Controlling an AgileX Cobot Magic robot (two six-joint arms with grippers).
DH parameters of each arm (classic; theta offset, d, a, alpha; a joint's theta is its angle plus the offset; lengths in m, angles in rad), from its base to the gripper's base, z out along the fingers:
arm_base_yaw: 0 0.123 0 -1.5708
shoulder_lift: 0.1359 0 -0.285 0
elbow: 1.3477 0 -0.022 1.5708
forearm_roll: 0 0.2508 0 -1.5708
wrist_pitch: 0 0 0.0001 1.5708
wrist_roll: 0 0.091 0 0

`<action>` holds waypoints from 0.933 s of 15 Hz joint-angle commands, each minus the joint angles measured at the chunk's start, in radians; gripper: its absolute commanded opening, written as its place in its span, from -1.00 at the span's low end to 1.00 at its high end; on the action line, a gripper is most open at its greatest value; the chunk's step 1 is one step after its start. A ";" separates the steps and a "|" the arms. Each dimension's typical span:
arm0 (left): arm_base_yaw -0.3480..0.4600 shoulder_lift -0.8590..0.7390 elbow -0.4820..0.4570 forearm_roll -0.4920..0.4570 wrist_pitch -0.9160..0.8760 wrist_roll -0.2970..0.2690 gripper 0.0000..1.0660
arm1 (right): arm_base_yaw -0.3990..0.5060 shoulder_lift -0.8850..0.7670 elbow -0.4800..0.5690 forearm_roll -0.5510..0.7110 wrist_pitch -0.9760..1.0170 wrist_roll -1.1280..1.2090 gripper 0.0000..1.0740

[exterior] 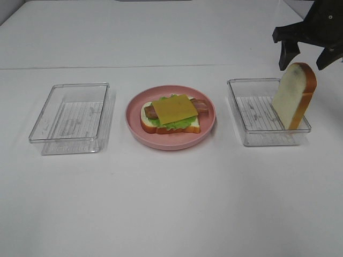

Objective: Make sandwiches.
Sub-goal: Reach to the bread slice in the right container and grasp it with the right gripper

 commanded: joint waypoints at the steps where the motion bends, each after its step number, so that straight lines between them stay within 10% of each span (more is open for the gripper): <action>1: -0.004 -0.020 0.002 -0.003 -0.009 0.001 0.48 | -0.006 0.040 0.002 -0.028 -0.021 -0.006 0.41; 6: -0.004 -0.020 0.002 -0.003 -0.009 0.001 0.48 | -0.006 0.071 0.002 -0.040 -0.014 -0.005 0.14; 14: -0.004 -0.020 0.002 -0.003 -0.009 0.001 0.48 | -0.006 0.085 0.001 -0.044 0.027 -0.006 -1.00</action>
